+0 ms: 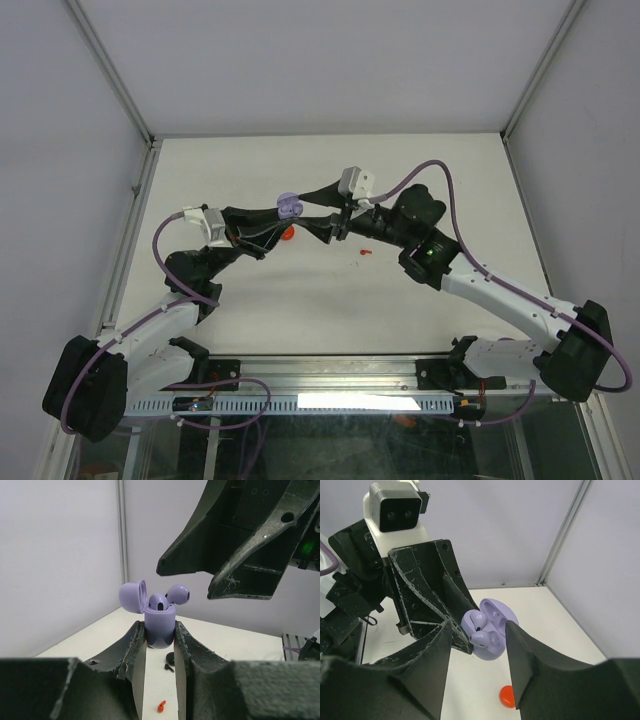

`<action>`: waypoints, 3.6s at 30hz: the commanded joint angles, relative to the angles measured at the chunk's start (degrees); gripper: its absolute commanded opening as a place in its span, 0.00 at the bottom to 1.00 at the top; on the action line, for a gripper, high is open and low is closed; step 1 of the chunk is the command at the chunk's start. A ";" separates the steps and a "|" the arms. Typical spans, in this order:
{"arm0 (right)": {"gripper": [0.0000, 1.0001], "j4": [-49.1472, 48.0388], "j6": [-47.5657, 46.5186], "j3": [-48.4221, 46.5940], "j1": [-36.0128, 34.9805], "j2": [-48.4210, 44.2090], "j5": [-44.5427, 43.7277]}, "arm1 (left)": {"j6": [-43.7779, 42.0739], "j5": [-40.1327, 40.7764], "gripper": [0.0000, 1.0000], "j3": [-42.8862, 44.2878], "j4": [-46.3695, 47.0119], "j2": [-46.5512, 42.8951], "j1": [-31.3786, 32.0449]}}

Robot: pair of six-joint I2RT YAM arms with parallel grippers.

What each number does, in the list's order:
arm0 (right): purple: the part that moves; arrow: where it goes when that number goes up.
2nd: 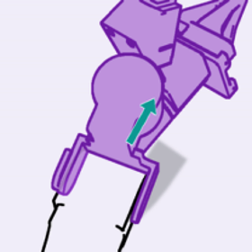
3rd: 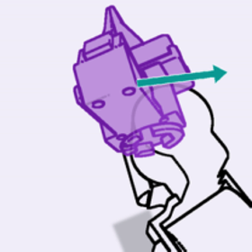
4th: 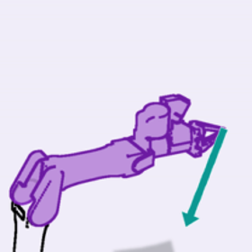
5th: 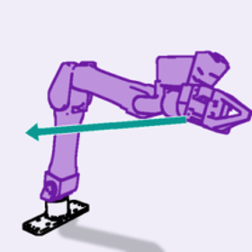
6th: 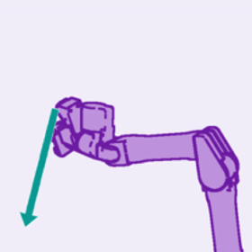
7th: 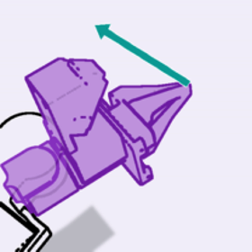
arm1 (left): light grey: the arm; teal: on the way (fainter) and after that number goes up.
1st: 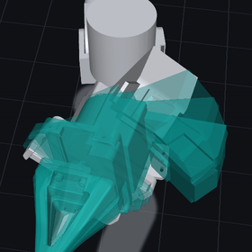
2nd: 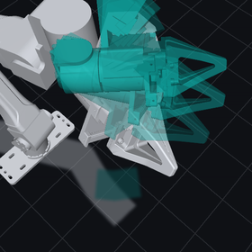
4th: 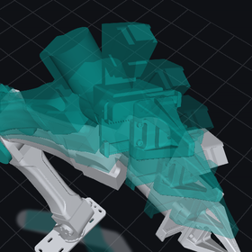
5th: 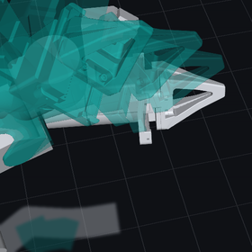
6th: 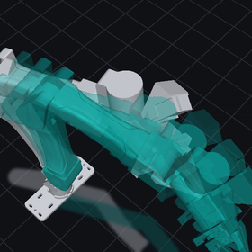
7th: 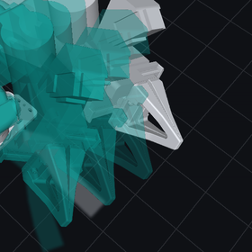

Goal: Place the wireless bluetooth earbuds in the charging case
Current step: Place the earbud in the charging case, then close the charging case, then place the charging case at the center of the board.

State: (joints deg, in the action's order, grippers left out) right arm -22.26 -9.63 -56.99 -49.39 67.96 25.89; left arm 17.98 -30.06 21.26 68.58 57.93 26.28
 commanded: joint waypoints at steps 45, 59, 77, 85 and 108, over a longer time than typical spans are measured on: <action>0.87 17.05 8.11 -6.84 9.42 -2.63 4.80 | -3.03 -6.25 0.00 -1.75 4.80 -1.17 0.26; 0.88 12.60 17.76 -12.61 11.58 6.57 32.01 | -4.12 -14.00 0.00 2.26 3.78 1.28 0.26; 0.83 15.98 14.51 -12.96 11.03 6.48 40.82 | 0.31 -5.31 0.00 1.08 -6.53 0.02 0.26; 0.83 18.47 11.24 -11.71 11.31 4.46 33.92 | 3.72 -0.35 0.00 -0.73 -15.20 -3.51 0.26; 0.89 23.34 12.66 6.87 11.31 -6.60 -15.96 | 26.39 10.32 0.05 3.52 -42.20 18.21 9.33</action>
State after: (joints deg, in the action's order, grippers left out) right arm 1.83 2.50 -50.41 -37.91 64.20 15.55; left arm 40.53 -22.76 21.43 27.14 71.61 32.95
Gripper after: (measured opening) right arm 0.887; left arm 0.246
